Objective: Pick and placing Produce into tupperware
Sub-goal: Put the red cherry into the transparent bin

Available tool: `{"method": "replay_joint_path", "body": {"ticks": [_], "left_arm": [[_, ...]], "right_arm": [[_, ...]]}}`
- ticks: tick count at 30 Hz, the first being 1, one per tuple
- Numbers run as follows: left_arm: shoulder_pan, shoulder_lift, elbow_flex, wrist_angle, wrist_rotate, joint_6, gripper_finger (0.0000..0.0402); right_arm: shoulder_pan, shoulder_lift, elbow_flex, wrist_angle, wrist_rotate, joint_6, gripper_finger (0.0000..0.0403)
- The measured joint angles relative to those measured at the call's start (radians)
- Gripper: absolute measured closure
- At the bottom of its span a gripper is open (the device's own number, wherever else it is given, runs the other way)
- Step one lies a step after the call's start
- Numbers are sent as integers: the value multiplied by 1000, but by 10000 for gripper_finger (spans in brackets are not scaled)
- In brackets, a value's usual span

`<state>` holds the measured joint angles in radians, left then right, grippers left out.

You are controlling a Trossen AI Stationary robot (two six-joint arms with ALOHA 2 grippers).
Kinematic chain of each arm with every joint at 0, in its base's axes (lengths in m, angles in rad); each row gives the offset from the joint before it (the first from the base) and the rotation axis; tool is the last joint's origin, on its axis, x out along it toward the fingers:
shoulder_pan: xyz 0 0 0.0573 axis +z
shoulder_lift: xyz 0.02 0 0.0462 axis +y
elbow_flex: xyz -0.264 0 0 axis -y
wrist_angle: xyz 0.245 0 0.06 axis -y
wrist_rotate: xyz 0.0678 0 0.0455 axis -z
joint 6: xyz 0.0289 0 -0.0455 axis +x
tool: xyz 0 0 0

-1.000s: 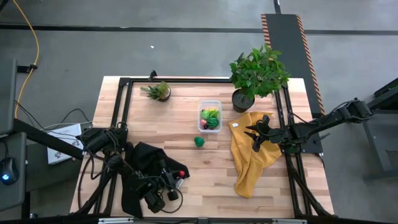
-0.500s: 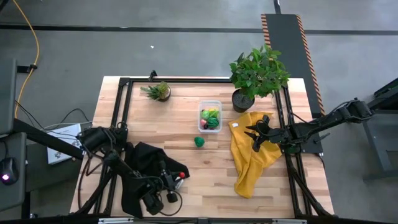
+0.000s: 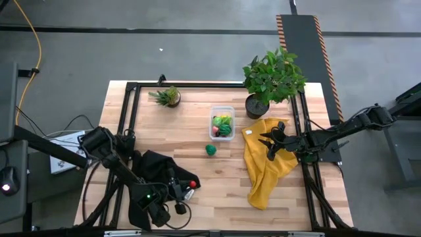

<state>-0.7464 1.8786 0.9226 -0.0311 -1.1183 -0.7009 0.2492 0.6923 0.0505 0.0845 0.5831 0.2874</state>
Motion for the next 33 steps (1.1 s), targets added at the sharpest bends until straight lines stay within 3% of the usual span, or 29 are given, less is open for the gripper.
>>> {"method": "replay_joint_path", "body": {"ticks": [7,33], "left_arm": [[1,-67,0,-32,0,17,305],[155,-400,0,-49,38,441,305]], "right_arm": [[0,0,0,0,0,0,289],[0,0,0,0,0,0,289]]}}
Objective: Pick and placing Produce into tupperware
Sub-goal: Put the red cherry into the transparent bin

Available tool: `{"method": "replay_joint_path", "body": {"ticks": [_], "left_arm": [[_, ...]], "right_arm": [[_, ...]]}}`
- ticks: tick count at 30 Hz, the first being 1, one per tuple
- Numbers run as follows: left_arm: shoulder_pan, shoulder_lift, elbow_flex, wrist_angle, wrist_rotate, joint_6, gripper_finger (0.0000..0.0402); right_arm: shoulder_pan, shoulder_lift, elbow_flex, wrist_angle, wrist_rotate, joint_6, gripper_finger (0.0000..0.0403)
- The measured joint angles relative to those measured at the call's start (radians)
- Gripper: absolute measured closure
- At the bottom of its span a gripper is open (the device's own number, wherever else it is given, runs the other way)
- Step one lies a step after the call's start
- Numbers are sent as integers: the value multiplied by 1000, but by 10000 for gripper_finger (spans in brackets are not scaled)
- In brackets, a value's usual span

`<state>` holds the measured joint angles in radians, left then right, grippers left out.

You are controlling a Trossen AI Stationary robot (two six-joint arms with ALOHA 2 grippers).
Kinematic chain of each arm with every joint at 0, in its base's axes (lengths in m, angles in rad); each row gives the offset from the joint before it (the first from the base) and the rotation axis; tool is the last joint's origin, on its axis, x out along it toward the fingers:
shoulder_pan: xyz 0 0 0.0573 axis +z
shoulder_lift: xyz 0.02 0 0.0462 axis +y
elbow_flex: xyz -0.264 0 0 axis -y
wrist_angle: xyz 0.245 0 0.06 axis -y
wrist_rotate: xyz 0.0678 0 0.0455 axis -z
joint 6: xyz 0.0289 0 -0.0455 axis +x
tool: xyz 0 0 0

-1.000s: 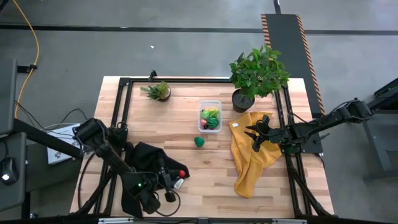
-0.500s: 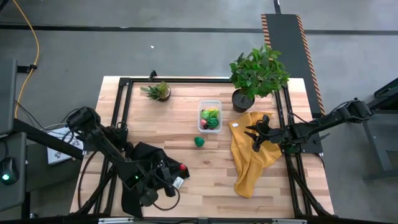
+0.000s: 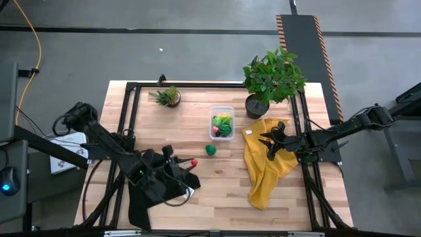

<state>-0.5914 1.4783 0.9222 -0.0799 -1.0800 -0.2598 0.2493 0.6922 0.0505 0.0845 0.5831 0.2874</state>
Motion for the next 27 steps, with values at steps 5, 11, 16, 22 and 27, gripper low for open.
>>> {"method": "replay_joint_path", "body": {"ticks": [5,11,16,22,27], "left_arm": [[49,-65,0,-1,37,69,305],[118,-150,0,-7,96,158,305],[194,-232,0,-20,165,228,305],[322,-330,0,-87,284,283,305],[459,-385,0,-167,406,290,305]], "right_arm": [[0,0,0,0,0,0,289],[0,0,0,0,0,0,289],[0,0,0,0,0,0,289],[0,0,0,0,0,0,289],[0,0,0,0,0,0,289]]}}
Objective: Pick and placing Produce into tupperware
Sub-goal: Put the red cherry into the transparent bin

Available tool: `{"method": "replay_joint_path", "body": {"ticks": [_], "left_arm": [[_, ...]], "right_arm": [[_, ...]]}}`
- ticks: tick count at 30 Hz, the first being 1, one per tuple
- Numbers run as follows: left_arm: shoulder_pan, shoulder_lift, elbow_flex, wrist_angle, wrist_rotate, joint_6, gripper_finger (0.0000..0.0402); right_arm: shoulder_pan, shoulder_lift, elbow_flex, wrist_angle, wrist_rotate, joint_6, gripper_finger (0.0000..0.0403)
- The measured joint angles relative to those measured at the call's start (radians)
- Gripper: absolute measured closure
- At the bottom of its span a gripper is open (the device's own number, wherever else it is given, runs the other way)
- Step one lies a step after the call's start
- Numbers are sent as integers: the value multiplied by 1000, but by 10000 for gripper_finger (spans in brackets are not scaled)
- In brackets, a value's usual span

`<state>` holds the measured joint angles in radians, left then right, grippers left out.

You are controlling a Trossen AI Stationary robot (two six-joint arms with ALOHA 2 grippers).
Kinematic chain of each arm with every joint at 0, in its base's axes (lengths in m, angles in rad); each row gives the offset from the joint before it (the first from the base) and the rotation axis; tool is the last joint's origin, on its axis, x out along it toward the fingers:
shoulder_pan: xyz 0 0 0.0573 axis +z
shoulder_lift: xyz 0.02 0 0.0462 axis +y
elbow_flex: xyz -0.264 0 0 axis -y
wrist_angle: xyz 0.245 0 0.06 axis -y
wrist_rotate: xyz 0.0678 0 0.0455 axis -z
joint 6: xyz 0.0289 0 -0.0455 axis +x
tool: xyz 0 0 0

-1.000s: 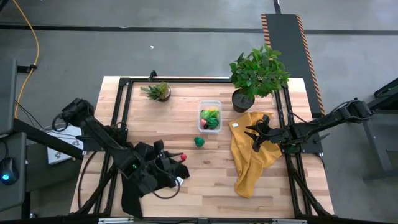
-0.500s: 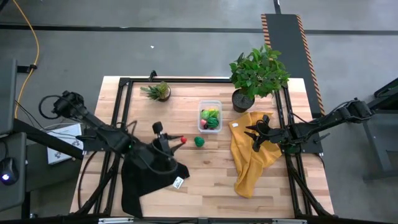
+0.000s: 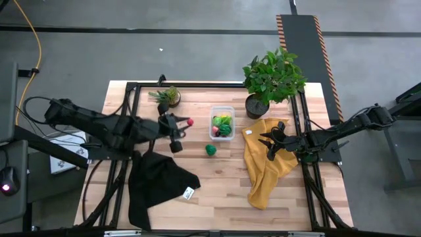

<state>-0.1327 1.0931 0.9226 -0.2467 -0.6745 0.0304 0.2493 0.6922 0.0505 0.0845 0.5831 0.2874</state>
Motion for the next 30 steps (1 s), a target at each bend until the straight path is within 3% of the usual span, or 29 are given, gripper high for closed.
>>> {"method": "replay_joint_path", "body": {"ticks": [8,15,30], "left_arm": [[205,-13,0,-107,235,42,305],[335,-12,0,-166,367,44,305],[566,98,0,-55,798,163,305]], "right_arm": [[0,0,0,0,0,0,289],[0,0,0,0,0,0,289],[0,0,0,0,0,0,289]]}}
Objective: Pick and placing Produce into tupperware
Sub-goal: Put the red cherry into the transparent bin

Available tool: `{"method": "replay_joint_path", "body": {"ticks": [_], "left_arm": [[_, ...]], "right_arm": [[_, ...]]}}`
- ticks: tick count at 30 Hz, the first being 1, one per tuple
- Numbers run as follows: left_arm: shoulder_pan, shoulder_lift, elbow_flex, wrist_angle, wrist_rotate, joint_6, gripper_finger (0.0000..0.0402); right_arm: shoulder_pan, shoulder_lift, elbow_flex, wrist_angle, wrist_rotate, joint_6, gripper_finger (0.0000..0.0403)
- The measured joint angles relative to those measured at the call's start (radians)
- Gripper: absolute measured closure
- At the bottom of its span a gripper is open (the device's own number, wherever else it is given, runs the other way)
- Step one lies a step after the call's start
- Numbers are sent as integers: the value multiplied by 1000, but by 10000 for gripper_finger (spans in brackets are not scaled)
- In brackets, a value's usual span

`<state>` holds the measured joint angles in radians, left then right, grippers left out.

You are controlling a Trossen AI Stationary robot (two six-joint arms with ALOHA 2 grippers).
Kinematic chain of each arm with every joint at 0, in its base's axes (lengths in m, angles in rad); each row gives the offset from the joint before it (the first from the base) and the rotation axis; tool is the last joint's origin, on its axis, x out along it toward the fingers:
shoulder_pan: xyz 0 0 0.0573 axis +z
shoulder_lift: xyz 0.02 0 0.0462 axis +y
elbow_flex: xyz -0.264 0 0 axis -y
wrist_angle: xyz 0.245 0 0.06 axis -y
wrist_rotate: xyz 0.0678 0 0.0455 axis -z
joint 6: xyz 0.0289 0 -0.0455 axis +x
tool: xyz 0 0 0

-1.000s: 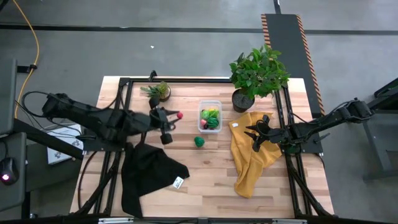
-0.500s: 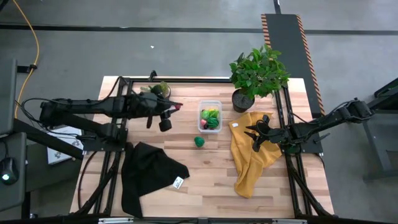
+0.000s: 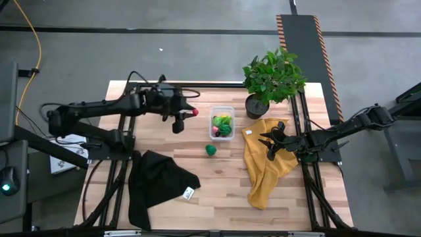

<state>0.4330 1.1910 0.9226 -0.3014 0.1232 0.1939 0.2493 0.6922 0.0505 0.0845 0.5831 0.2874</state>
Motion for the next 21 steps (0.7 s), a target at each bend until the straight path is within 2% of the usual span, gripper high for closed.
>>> {"method": "replay_joint_path", "body": {"ticks": [10,15,21], "left_arm": [[13,195,1,162,135,71,305],[13,287,2,252,141,63,305],[13,369,2,268,159,63,305]], "right_arm": [[0,0,0,0,0,0,289],[0,0,0,0,0,0,289],[0,0,0,0,0,0,289]]}}
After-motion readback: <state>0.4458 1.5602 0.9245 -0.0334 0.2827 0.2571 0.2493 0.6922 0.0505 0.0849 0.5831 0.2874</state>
